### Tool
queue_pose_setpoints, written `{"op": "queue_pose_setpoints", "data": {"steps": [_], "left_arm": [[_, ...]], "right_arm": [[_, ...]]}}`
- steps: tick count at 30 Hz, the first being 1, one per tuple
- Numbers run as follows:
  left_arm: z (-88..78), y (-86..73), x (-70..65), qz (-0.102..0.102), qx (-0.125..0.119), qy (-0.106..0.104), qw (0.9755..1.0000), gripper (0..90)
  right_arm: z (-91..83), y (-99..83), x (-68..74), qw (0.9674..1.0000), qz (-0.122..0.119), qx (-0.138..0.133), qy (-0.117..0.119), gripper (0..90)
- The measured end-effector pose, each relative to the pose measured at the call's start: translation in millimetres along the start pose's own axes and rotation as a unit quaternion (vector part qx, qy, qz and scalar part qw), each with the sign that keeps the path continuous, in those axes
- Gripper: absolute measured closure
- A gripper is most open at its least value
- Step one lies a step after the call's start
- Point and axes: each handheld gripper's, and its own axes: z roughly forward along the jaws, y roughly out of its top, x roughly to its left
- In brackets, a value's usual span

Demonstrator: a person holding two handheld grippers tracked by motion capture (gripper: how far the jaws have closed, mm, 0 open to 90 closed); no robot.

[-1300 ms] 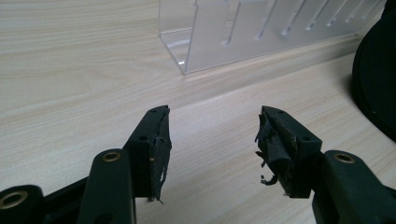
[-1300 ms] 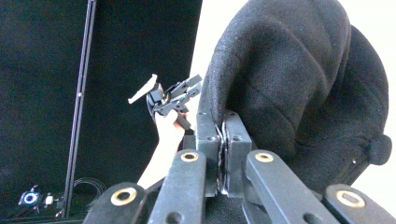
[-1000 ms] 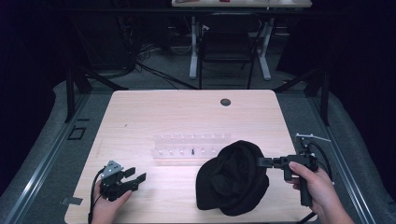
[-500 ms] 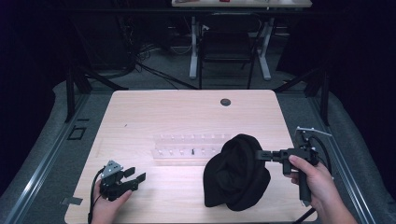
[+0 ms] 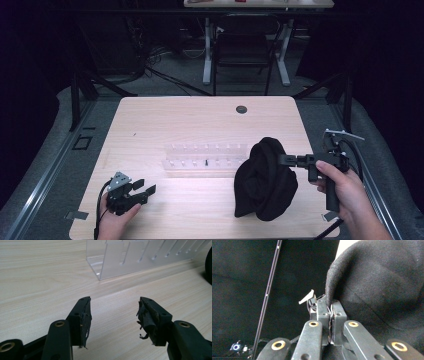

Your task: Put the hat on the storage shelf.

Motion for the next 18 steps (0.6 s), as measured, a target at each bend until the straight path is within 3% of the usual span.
{"op": "queue_pose_setpoints", "data": {"steps": [18], "left_arm": [[0.0, 0.1, 0.0, 0.000, 0.001, -0.001, 1.0000, 43.9]], "right_arm": [[-3.6, 13.4, 25.6, 0.9992, -0.030, -0.026, 0.010, 88.0]]}}
